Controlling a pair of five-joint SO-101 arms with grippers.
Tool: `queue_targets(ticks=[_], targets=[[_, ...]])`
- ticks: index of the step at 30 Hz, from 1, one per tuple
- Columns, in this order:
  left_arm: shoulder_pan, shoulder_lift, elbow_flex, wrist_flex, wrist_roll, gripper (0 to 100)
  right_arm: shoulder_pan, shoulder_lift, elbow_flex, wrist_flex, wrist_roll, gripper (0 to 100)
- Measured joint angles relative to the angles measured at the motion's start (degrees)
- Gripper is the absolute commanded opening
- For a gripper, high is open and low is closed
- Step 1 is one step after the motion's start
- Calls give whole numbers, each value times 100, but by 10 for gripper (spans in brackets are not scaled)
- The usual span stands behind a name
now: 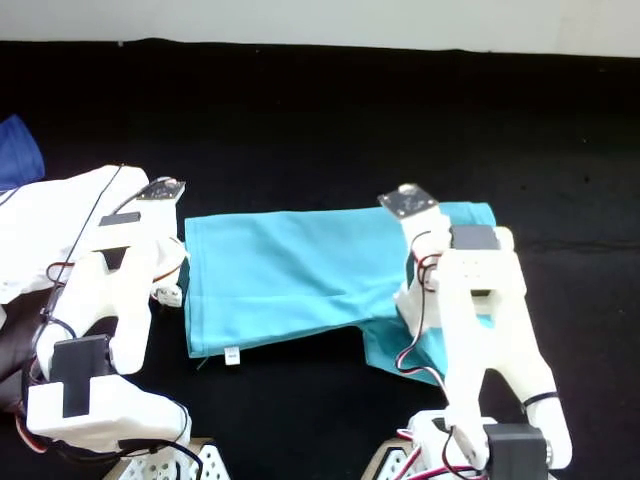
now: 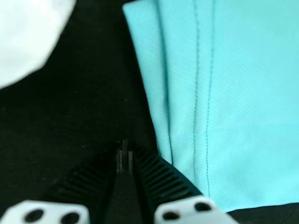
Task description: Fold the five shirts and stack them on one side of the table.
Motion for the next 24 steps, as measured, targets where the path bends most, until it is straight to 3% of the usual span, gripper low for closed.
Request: queue_targets(ticks=[3,11,16,20,24], targets=[[0,0,0,0,0,9,-9,0,0,176,97,193],[0,0,0,0,0,9,-97,0,-246,475,299,167],[0,0,0,0,0,9,-879,-105,-369,1231,343,59],[0,0,0,0,0,9,-1547,-396,-79,1257,387,53],[0,0,0,0,0,9,-1565,-325,352,897,387,78]])
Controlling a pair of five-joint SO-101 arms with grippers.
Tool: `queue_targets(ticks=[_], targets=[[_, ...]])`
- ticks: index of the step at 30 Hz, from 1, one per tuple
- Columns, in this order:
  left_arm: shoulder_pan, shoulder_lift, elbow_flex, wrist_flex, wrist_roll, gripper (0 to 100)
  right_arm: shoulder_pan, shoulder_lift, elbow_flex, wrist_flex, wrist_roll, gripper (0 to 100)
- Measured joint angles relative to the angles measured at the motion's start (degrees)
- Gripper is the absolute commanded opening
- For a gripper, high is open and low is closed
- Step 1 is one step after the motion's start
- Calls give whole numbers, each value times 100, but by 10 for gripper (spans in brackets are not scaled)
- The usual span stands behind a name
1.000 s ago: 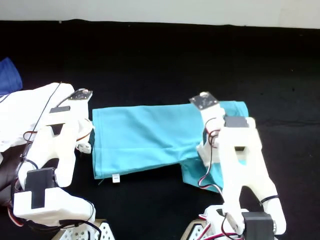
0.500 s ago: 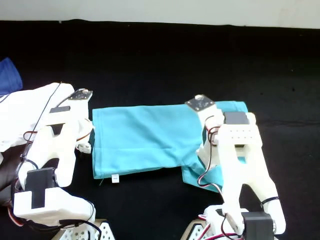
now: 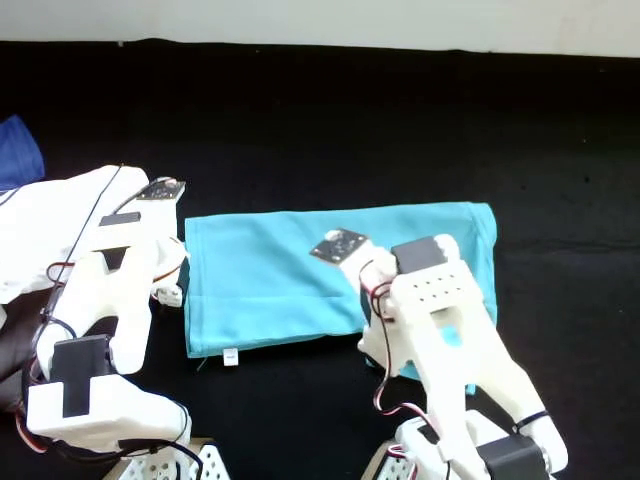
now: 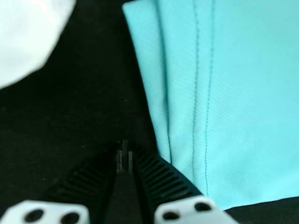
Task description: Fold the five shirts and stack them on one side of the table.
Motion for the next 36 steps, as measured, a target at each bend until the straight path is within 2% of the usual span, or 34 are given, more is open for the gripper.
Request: queue_targets(ticks=[4,10,15,24,29,32,36], targets=[[0,0,0,0,0,9,396,396,97,-580,0,134],[0,0,0,0,0,9,1284,993,26,-1635,0,139],[0,0,0,0,0,9,1503,1187,-369,-1679,0,139],[0,0,0,0,0,9,1495,0,-738,-281,18,142],[0,0,0,0,0,9,782,-624,-264,299,167,142],[0,0,0,0,0,9,413,-721,360,123,167,142],[0,0,0,0,0,9,378,-730,1046,-730,167,142]])
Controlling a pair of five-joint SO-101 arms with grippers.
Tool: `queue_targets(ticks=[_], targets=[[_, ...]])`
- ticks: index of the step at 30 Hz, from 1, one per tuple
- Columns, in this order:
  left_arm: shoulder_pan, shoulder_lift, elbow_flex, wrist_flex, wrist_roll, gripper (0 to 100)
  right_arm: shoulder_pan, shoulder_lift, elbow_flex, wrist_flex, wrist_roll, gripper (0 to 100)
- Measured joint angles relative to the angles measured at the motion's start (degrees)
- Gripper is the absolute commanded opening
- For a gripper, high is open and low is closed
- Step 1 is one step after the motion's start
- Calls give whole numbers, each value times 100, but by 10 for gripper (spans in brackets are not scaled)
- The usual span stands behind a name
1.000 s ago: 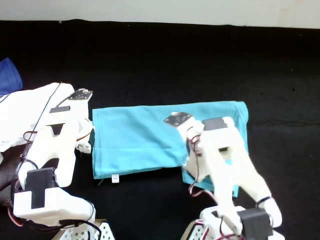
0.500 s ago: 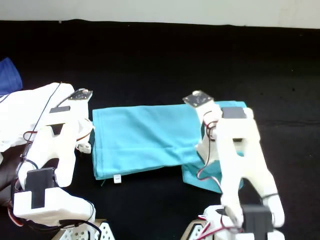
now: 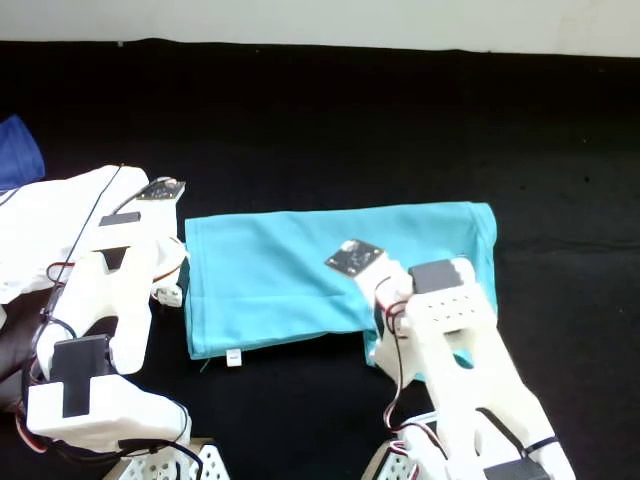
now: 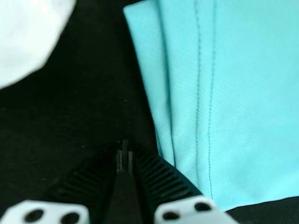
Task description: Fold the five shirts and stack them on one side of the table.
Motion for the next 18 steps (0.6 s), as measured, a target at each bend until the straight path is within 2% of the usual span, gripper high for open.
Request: queue_targets(ticks=[8,18], targets=[[0,0,0,0,0,9,870,0,264,-1424,0,142],[0,0,0,0,0,9,985,554,281,-1582,18,142]])
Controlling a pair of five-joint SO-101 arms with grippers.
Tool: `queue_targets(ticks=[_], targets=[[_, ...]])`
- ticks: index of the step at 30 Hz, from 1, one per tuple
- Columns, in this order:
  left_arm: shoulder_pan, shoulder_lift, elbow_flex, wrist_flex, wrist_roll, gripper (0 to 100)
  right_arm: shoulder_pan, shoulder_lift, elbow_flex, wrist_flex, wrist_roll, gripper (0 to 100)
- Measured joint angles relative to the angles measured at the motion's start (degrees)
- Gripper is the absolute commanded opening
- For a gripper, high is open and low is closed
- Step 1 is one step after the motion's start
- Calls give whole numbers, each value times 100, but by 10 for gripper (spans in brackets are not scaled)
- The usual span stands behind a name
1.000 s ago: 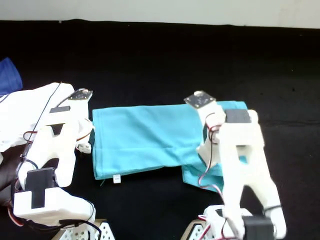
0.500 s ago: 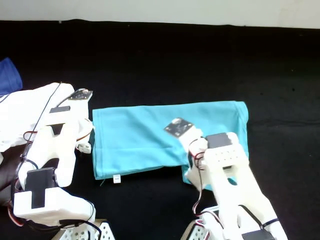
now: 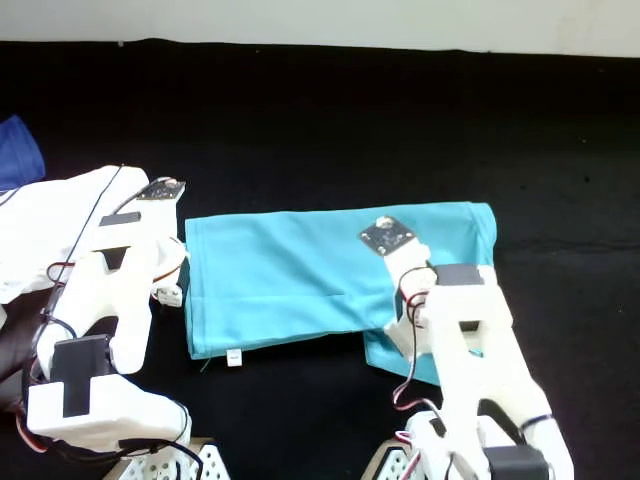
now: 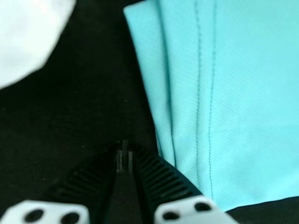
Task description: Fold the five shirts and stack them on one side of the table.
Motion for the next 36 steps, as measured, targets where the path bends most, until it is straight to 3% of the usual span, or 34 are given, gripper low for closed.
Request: queue_targets(ticks=[14,19,22,36], targets=[[0,0,0,0,0,9,0,932,-18,-659,0,138],[0,0,0,0,0,9,53,1099,-105,-695,0,1],[0,0,0,0,0,9,176,1134,-237,-695,0,8],[0,0,0,0,9,9,308,88,-1213,1257,0,5]])
